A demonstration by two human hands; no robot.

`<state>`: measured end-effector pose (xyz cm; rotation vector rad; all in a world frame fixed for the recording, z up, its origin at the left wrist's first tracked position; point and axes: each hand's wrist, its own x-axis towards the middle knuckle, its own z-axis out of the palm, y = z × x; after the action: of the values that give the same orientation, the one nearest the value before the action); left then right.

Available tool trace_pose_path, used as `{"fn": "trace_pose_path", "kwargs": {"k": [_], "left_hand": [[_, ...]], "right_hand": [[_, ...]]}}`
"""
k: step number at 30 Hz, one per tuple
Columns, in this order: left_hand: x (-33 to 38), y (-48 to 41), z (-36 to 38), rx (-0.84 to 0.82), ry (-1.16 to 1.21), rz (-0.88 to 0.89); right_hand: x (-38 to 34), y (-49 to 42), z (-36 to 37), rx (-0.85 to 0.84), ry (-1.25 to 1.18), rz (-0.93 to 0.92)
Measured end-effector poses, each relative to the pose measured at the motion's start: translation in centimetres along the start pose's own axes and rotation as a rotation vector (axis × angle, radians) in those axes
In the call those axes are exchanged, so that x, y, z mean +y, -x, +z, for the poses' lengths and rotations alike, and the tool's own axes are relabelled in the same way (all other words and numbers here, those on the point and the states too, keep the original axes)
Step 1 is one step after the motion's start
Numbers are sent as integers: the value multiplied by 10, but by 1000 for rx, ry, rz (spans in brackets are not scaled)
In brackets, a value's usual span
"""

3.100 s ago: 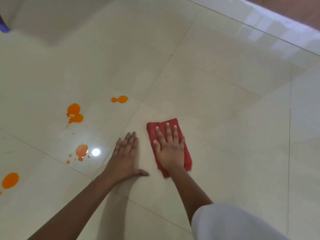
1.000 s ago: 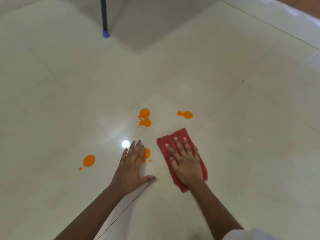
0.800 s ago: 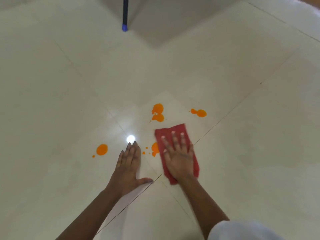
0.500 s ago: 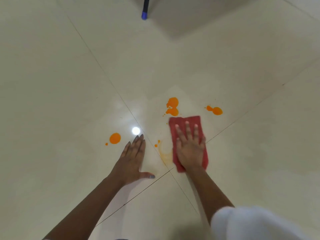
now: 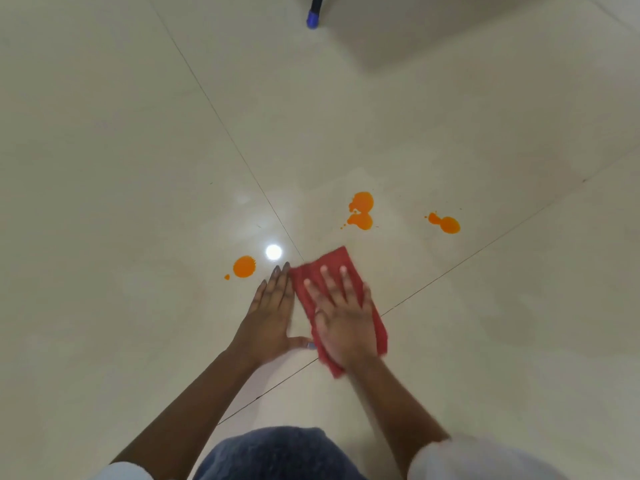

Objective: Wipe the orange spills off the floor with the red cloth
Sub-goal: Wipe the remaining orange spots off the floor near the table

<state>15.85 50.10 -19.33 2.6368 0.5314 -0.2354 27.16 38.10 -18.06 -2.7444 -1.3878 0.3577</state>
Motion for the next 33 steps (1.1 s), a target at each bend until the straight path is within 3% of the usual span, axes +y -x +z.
{"fn": "trace_pose_path", "kwargs": {"k": [3, 7, 8, 12, 14, 18, 22, 26, 30, 33], "left_hand": [[3, 11, 1, -20, 5, -21], [1, 24, 2, -33, -25, -56], [1, 25, 1, -23, -20, -67], [-10, 47, -4, 20, 18, -212], [-27, 63, -8, 34, 27, -289], [-46, 73, -11, 10, 71, -348], [-48, 77, -10, 75, 75, -343], [-77, 98, -12, 132, 88, -482], [-86, 99, -14, 63, 78, -465], [-92, 101, -17, 91, 54, -487]], "right_hand": [[24, 49, 4, -9, -4, -54], [44, -12, -3, 77, -17, 223], [28, -26, -5, 68, -27, 200], [-14, 5, 11, 18, 10, -221], [5, 16, 12, 14, -6, -227], [4, -45, -4, 5, -7, -19], [-29, -22, 11, -13, -46, -76], [-62, 58, 28, 0, -51, -284], [-97, -38, 25, 31, 0, -526], [-65, -113, 13, 102, 60, -294]]}}
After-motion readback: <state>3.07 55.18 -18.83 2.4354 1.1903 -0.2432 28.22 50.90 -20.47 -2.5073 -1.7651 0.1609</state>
